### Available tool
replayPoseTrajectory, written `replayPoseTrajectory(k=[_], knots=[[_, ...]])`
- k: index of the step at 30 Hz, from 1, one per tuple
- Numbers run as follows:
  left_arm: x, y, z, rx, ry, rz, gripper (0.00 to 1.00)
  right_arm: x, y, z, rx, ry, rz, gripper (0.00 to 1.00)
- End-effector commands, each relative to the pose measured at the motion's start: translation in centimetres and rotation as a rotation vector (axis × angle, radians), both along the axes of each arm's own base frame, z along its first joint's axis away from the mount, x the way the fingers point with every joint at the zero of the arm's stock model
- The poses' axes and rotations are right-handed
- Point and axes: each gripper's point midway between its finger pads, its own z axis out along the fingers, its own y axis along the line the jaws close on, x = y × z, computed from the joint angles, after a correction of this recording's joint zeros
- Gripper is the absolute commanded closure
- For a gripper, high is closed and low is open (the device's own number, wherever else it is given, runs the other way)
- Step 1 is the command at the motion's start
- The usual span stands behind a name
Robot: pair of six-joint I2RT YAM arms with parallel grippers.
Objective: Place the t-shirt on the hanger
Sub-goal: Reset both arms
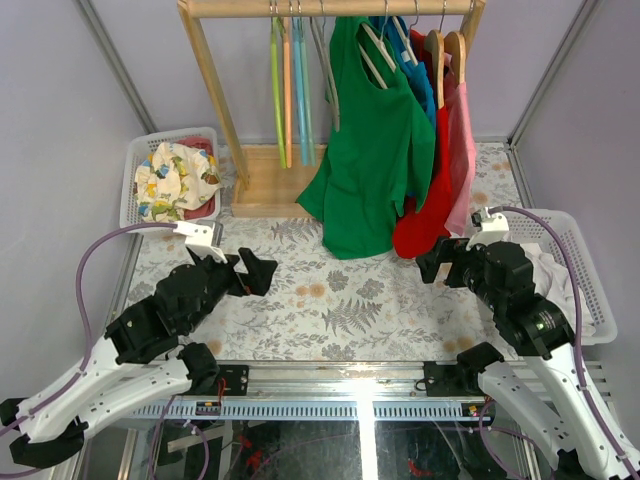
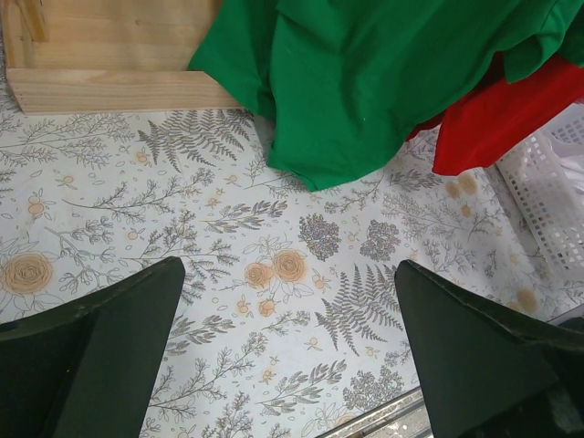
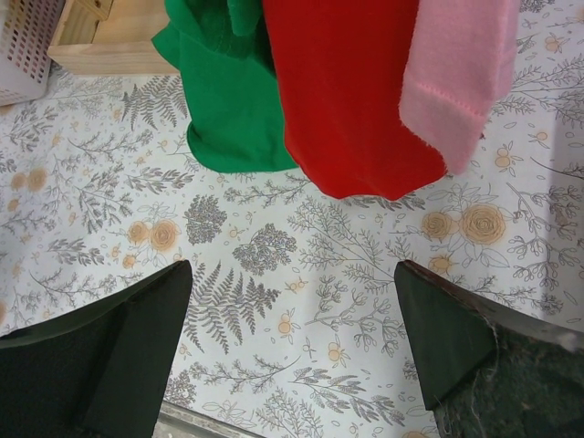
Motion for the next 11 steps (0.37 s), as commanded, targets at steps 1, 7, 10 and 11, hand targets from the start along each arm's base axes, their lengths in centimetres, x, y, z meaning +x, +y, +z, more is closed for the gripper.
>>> replayPoseTrajectory(k=[1,7,10,11], knots=[[0.61,-0.02,1.58,-0.058,-0.04,0.03,0.0,0.51,-0.59,1.17,-0.008,-0.047,-0.03,0.01],[0.73,-0.11,1.52,-0.041,-0.039,0.028,0.0,0.43,-0.6,1.09,-0.004,-0.051,-0.029,0.01],[0.5,-0.48,1.61,-0.037,-0.044,-0.002,0.0,0.44,-0.65,1.06,-0.007,-0.049,-0.032,0.01],[0.53,-0.34,1.72,-0.041,-0.048,0.004,0.0,0.42,-0.68,1.03,-0.008,-0.048,-0.033,0.01]])
